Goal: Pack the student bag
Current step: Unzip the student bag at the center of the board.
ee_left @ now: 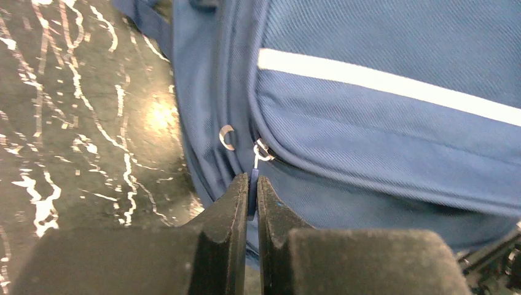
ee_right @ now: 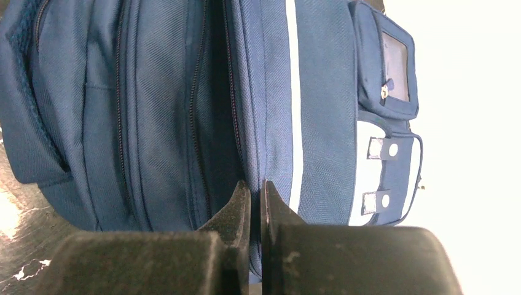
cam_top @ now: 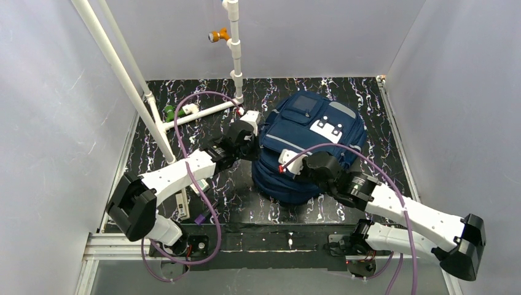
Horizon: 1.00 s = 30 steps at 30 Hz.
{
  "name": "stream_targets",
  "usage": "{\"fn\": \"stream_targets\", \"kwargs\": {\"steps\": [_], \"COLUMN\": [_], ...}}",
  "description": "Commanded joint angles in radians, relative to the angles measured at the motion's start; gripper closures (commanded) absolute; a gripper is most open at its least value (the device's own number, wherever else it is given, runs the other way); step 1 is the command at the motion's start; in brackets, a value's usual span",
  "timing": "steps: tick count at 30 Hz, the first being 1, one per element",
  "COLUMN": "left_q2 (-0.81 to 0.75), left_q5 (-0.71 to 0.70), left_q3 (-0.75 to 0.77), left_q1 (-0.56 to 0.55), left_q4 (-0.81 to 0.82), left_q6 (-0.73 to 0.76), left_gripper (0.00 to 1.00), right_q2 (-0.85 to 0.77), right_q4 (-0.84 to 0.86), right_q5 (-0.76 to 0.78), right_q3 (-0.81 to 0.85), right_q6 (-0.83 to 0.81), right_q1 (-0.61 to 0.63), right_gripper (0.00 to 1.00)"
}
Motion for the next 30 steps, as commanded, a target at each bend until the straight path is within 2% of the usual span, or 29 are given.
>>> {"fn": "stream_targets", "kwargs": {"steps": [1,3,5,8,11,15,20,21,22,24,25,27,28,30], "left_q2": [0.003,0.049,0.113,0.193,0.286,0.392,0.338,0.299,0.276,0.317,0.329,0.312,0.309,0.318], "left_q5": [-0.261,-0.258,-0.193,0.063,0.237,0.211,0.214,0.189,0.157,0.216,0.198,0.061,0.013,0.015], "left_q3": [0.055,0.099,0.150,0.189,0.309,0.481,0.499,0.470,0.464,0.504,0.490,0.418,0.416,0.427], "left_q1": [0.059,0.085,0.112,0.153,0.178,0.194,0.191,0.191,0.193,0.193,0.193,0.191,0.191,0.191], "left_q4": [-0.107,-0.087,-0.066,0.060,0.034,-0.101,-0.158,-0.149,-0.133,-0.082,-0.016,0.150,0.166,0.176], "left_q6": [0.099,0.148,0.180,0.245,0.279,0.317,0.318,0.325,0.354,0.376,0.361,0.342,0.337,0.332], "left_gripper": [1.00,1.00,1.00,1.00,1.00,1.00,0.99,0.94,1.00,1.00,1.00,1.00,1.00,1.00], "right_q2": [-0.093,-0.123,-0.150,-0.187,-0.215,-0.245,-0.230,-0.208,-0.213,-0.301,-0.333,-0.365,-0.382,-0.428], "right_q4": [-0.049,-0.056,-0.049,-0.017,-0.006,-0.019,-0.017,-0.040,-0.060,-0.023,-0.056,-0.070,-0.048,0.051], "right_q5": [-0.004,-0.052,-0.095,-0.147,-0.199,-0.195,-0.110,-0.089,-0.129,-0.177,-0.167,-0.132,-0.125,-0.147], "right_q3": [-0.013,-0.026,-0.037,-0.047,-0.049,-0.058,-0.031,-0.013,0.008,0.001,0.030,0.037,0.027,-0.016], "right_q6": [-0.010,-0.030,-0.049,-0.061,-0.072,-0.071,-0.003,0.014,0.023,0.055,0.077,0.100,0.116,0.130], "right_q1": [-0.007,-0.007,-0.007,-0.008,-0.008,-0.009,-0.010,-0.010,-0.010,-0.010,-0.010,-0.010,-0.010,-0.010], "right_gripper": [0.99,0.99,0.99,0.99,0.99,0.99,0.99,0.99,0.99,0.99,0.99,0.99,0.99,0.99]}}
